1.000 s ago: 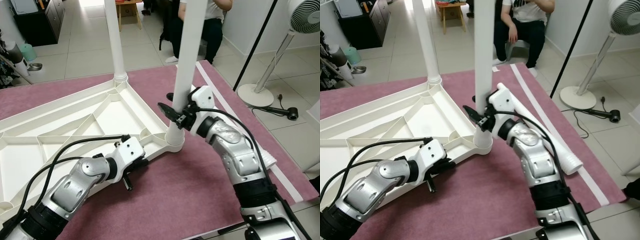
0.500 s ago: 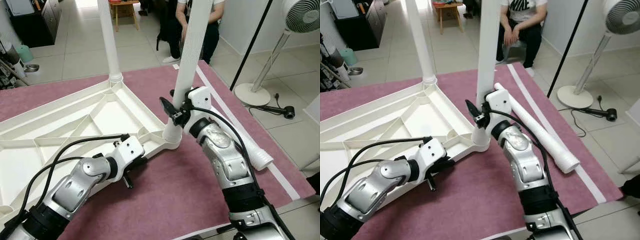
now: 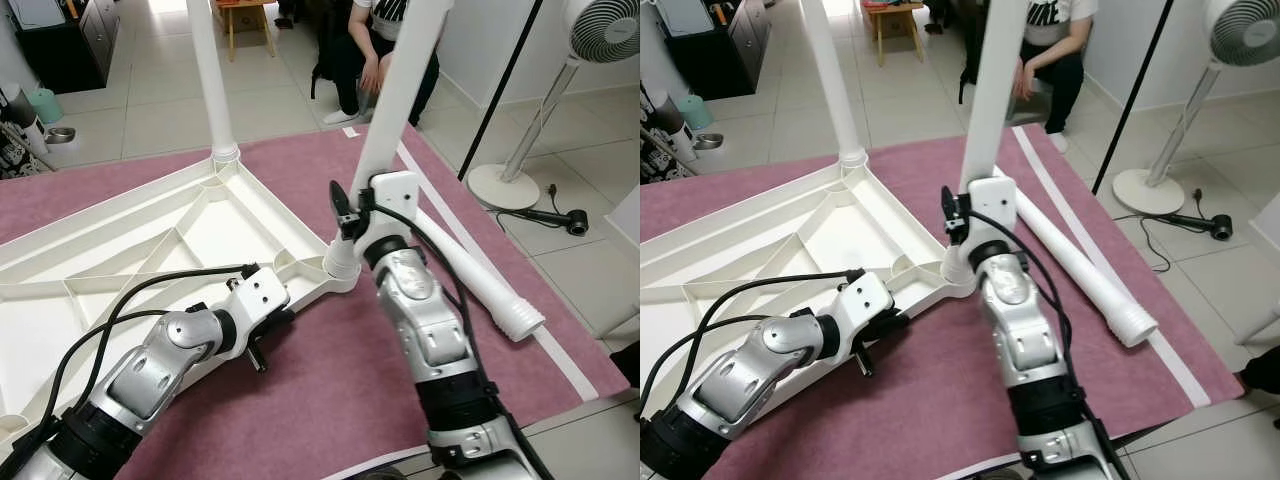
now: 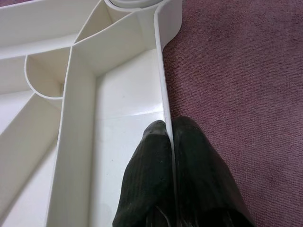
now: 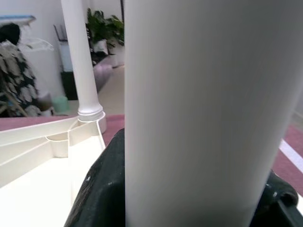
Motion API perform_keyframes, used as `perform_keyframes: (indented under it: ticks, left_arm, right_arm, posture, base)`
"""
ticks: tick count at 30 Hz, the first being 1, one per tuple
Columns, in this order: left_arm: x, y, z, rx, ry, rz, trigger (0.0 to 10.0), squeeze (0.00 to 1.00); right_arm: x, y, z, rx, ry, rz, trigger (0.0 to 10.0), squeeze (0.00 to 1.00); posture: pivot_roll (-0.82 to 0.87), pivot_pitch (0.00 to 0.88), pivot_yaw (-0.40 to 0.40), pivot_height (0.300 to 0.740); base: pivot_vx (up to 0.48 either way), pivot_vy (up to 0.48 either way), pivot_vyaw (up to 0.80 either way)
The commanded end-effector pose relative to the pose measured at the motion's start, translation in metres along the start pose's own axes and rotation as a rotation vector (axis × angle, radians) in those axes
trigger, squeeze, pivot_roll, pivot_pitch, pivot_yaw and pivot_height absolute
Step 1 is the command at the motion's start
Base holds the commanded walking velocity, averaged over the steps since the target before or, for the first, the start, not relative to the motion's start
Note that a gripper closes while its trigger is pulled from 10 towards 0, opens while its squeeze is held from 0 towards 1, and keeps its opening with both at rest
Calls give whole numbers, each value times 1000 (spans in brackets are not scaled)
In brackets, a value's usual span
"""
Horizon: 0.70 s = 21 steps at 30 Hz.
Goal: Building children table
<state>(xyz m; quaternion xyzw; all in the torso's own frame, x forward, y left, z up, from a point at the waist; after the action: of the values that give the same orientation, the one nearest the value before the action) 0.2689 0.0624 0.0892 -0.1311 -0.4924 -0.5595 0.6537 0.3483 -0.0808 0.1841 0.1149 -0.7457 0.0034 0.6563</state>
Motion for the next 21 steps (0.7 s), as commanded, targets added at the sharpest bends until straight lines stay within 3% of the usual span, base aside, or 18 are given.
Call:
perform_keyframes:
  ticks: [1, 12, 21]
  left_arm:
    - [-5, 6, 8, 15, 26, -25, 10000, 0]
    - [-4, 5, 7, 15, 24, -25, 10000, 0]
    - [-4, 5, 6, 13, 22, -25, 10000, 0]
  right_arm:
    - [-40, -58, 9, -252, 161, 129, 10000, 0]
    - [-40, -57, 9, -290, 160, 147, 10000, 0]
    - [-34, -64, 15, -401, 107, 196, 10000, 0]
  posture:
    - [30, 0, 71, 740]
    - [26, 0, 72, 740]
    - [26, 0, 71, 740]
  base:
    - [0, 0, 0]
    - [0, 0, 0]
    - [0, 0, 0]
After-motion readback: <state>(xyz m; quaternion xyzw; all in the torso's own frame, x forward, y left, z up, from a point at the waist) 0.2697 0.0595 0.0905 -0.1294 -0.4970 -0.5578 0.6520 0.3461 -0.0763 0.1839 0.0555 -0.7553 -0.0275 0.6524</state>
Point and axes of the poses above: a point about 5 cm out from each wrist's last joint towards the gripper, its own z axis pointing back from the gripper into the wrist, its own x axis along the axis of the wrist's last joint, y = z × x, the point moved 4 cm from there along -z, pointing out of the wrist towards the gripper, and after that the axes turned 13 degrees about -z, right-handed, at the moved point
